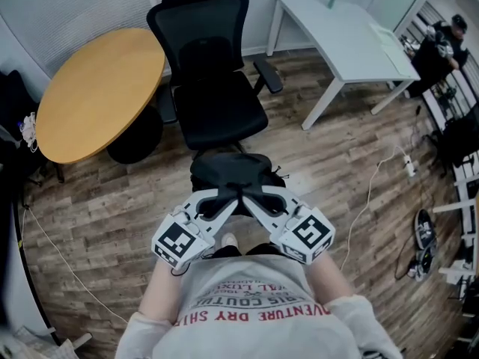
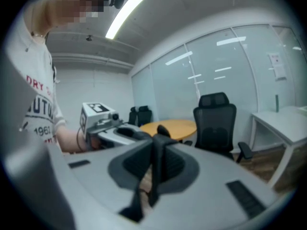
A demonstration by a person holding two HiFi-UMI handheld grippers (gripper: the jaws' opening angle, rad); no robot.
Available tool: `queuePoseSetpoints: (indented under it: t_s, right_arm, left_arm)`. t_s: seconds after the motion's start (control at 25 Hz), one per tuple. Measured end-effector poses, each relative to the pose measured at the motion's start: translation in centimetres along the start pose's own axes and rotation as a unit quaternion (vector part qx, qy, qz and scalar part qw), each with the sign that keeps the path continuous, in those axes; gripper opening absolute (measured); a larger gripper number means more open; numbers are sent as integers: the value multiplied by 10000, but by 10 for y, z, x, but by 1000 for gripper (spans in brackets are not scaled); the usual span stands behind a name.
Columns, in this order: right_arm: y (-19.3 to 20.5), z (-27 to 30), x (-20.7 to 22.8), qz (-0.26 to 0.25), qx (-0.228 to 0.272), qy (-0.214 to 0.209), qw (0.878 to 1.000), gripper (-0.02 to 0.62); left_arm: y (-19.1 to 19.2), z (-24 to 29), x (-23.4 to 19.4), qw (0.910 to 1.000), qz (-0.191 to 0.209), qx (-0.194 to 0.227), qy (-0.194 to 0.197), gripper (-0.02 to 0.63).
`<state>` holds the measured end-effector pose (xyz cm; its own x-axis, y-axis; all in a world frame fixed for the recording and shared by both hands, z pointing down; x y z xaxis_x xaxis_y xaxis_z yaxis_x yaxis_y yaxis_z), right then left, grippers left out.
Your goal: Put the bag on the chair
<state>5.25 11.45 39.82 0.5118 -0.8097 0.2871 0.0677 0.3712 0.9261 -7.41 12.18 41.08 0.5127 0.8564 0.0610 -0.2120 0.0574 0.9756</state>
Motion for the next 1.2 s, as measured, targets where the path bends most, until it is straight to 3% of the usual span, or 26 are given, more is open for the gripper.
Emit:
queuePoseSetpoints:
  t_s: [0.28,0.56,0.92,1.2]
  right_arm:
    - [-26,43,67,219,22,-135,9997,54]
    - [-54,87,143,-74,-191,-774,9968,54]
    - [-94,146,247,-403,-736,-1786,9803,54]
    - [-117,184,318,-521,-964,-1992,9738,55]
  left_arm:
    - [-3,39,-73,9992,15,-120,-376,58]
    - [-3,83,-143,9947,-237,-234,-972,58]
    - [-2,143,-228,9806,-409,-502,-1852,58]
    - [3,188,-284,9701,-549,-537,-2301,60]
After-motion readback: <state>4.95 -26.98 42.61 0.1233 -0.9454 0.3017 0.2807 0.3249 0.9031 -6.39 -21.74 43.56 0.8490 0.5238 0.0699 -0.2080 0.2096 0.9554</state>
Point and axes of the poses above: the fingertips, and each gripper's own axes: z forward along the fingers, x to its right, y out of its underside, the point moved 7 cm from there along -z, backward along the fingers, and after that the axes turned 9 degrees about z, right-handed, at the moved point
